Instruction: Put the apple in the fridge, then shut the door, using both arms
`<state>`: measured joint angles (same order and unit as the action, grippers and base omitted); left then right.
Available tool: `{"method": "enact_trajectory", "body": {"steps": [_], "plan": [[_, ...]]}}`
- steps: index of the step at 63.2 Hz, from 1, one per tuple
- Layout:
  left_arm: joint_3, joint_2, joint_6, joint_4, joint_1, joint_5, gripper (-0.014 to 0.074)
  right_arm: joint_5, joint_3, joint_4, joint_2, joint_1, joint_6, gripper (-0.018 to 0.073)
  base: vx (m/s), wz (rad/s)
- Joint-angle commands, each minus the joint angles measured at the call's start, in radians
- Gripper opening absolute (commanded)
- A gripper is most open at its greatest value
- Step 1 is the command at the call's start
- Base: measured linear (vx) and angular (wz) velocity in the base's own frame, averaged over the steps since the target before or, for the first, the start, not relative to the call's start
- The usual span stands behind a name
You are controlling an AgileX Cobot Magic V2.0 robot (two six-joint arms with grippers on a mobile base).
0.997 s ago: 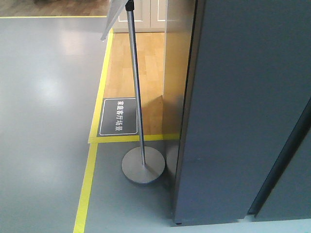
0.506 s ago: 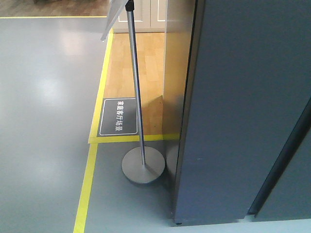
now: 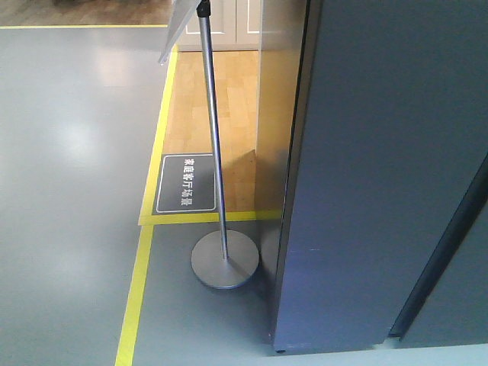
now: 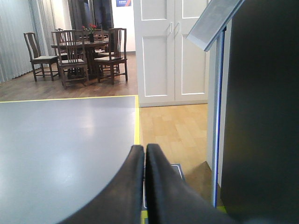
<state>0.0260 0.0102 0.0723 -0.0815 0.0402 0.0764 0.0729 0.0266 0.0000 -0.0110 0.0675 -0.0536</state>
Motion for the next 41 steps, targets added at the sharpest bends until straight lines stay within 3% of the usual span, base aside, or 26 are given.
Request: {"method": "enact_trajectory", "body": {"steps": [1, 41], "plan": [[0.021, 0.015, -0.009, -0.008, -0.002, -0.07, -0.0006, -0.089, 0.017, -0.014, -0.021, -0.009, 0.007, -0.0003, 0.0, 0.0], [0.021, 0.015, -0.009, -0.008, -0.002, -0.07, -0.0006, -0.089, 0.015, -0.013, -0.02, -0.006, 0.003, -0.0003, 0.0, 0.0]]}}
